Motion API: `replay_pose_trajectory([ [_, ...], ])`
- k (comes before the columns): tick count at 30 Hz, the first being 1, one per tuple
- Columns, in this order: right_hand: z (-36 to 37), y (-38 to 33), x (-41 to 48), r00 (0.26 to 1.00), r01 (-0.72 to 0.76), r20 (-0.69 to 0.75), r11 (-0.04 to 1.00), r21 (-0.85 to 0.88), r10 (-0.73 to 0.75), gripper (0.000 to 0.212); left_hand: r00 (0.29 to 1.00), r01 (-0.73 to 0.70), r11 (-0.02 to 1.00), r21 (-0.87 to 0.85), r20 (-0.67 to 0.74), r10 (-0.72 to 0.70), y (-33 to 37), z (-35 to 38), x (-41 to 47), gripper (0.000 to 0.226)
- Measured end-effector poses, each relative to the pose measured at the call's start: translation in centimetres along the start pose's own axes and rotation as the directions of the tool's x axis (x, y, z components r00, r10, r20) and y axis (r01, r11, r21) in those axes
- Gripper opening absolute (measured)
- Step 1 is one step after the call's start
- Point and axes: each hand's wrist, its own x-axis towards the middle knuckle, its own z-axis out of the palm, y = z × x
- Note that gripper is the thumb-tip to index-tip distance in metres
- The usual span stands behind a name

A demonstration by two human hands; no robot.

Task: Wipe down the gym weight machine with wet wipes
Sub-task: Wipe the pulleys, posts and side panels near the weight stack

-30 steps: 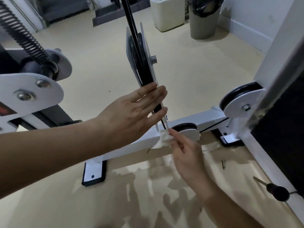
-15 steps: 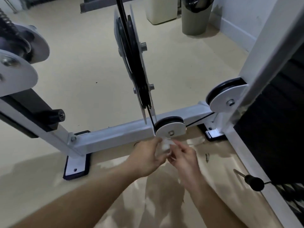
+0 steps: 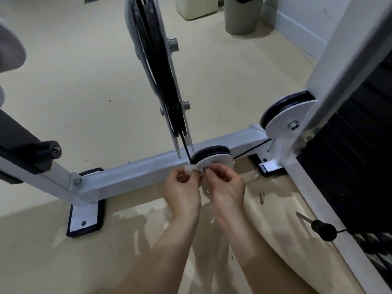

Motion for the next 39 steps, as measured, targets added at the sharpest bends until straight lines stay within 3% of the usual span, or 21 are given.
replay_pose_trajectory([
  [2,-0.2,0.5,-0.1,0.978,0.208,0.02,0.955,-0.21,-0.209,0.03,1.0,-0.009,0.998,-0.056,-0.024,0.007,0.4,0.6,-0.3,0.015],
  [4,-0.6,0.8,0.1,0.902,0.414,0.06,0.819,-0.398,-0.427,0.032,0.997,-0.082,0.996,-0.025,-0.009,0.082,0.5,1.0,-0.8,0.017],
  [7,-1.8,0.7,1.5,0.832,0.521,0.05,0.746,-0.414,-0.553,0.02,0.942,-0.312,0.943,0.113,0.166,0.292,0.9,1.7,-1.4,0.013],
  [9,-2.8,0.6,2.6,0.818,0.514,0.002,0.728,-0.453,-0.575,0.018,0.839,-0.503,0.853,0.141,0.318,0.442,1.2,2.5,-1.5,0.012],
  [12,-3.3,1.4,4.0,0.863,0.383,-0.121,0.792,-0.475,-0.49,0.013,0.66,-0.714,0.665,0.221,0.532,0.531,0.6,3.5,-1.2,0.032],
  [15,-3.0,2.5,4.4,0.961,0.159,-0.109,0.832,-0.531,-0.254,0.009,0.571,-0.786,0.566,0.25,0.644,0.509,-0.3,2.9,-0.5,0.034],
  [18,-1.9,2.7,3.2,0.996,-0.002,-0.081,0.939,-0.343,-0.028,0.024,0.463,-0.873,0.407,0.268,0.716,0.523,-0.5,1.1,-0.2,0.039],
  [19,-1.4,2.8,2.9,0.997,-0.065,-0.068,0.959,-0.278,0.048,0.025,0.476,-0.87,0.415,0.267,0.676,0.563,-0.7,0.5,0.1,0.041],
  [21,0.1,2.9,2.2,0.954,-0.181,-0.242,0.983,-0.002,0.175,0.026,0.616,-0.774,0.574,0.268,0.53,0.583,-1.3,-0.9,0.2,0.044],
  [23,1.6,3.0,1.1,0.945,-0.231,-0.21,0.967,0.108,0.249,0.026,0.772,-0.597,0.747,0.293,0.466,0.433,-1.9,-2.1,0.8,0.04],
  [25,2.8,2.9,0.1,0.934,-0.306,-0.137,0.936,0.174,0.331,0.027,0.844,-0.476,0.818,0.324,0.43,0.32,-2.2,-2.8,1.5,0.034],
  [27,3.1,2.6,-0.2,0.928,-0.327,-0.098,0.912,0.246,0.359,0.027,0.866,-0.438,0.84,0.32,0.4,0.3,-1.9,-2.9,2.2,0.032],
  [29,2.5,1.6,0.1,0.918,-0.328,-0.113,0.887,0.325,0.381,0.023,0.83,-0.488,0.8,0.349,0.468,0.303,-1.6,-2.6,2.2,0.034],
  [31,1.3,0.7,1.2,0.9,-0.312,-0.185,0.879,0.361,0.395,0.022,0.788,-0.534,0.745,0.399,0.555,0.267,-1.5,-2.1,1.7,0.048],
  [35,-0.6,-0.8,3.6,0.873,-0.165,-0.399,0.939,0.303,0.282,0.023,0.806,-0.472,0.774,0.421,0.562,0.186,-1.0,-1.4,0.8,0.055],
  [37,-0.1,-0.8,3.7,0.882,-0.077,-0.435,0.966,0.246,0.181,0.018,0.846,-0.307,0.896,0.32,0.523,0.103,-0.4,-1.3,0.6,0.047],
  [39,1.0,-0.5,2.4,0.907,0.011,-0.421,1.0,0.015,-0.003,0.014,0.865,-0.088,0.988,0.128,0.501,0.012,0.1,-1.1,0.4,0.037],
])
